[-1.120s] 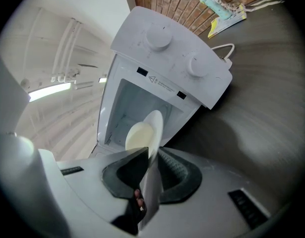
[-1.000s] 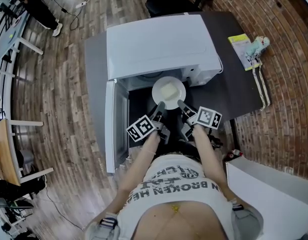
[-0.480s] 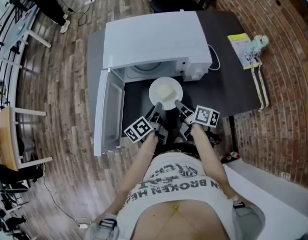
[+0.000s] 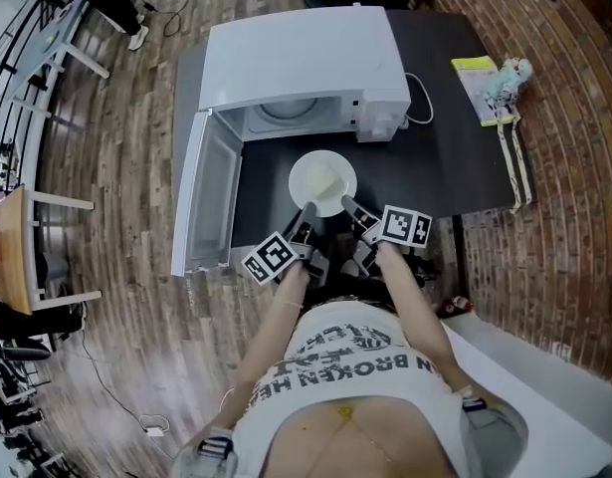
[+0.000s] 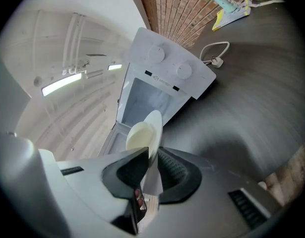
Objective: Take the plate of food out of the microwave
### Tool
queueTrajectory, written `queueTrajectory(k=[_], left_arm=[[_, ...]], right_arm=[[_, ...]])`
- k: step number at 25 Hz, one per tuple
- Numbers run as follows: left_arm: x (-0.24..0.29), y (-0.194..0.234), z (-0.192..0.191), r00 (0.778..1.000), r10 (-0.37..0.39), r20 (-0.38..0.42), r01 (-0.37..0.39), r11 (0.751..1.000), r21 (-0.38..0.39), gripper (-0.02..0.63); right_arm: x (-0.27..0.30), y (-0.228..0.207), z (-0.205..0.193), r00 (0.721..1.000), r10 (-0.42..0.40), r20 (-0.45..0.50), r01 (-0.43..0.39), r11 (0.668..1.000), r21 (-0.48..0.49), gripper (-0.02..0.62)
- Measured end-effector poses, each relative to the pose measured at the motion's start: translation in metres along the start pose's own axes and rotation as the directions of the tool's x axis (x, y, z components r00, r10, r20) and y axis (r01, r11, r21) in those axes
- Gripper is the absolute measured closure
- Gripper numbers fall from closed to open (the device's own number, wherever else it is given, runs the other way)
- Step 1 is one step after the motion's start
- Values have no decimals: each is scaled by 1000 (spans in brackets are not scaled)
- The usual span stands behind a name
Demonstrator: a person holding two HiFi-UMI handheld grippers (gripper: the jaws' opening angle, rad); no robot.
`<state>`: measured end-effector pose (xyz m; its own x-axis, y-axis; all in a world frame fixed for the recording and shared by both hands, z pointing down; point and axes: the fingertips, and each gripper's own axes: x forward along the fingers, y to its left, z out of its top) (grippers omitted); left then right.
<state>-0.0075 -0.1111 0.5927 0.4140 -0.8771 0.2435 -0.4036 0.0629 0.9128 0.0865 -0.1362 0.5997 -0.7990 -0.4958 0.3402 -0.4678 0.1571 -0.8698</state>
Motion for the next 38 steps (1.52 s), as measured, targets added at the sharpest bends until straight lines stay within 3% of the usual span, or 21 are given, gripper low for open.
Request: queueTrajectory(k=[14,38], left_arm=[[-53,12,-15,998,42,48,-41,999,-20,565],[-91,28,13,999,1,-39,-1,1000,-9,565]], right_arm=[[-10,11,-50,997,13,-71,-14,1000,-9,538],[9,39,-90,999,-30,13,29,999,20,537]])
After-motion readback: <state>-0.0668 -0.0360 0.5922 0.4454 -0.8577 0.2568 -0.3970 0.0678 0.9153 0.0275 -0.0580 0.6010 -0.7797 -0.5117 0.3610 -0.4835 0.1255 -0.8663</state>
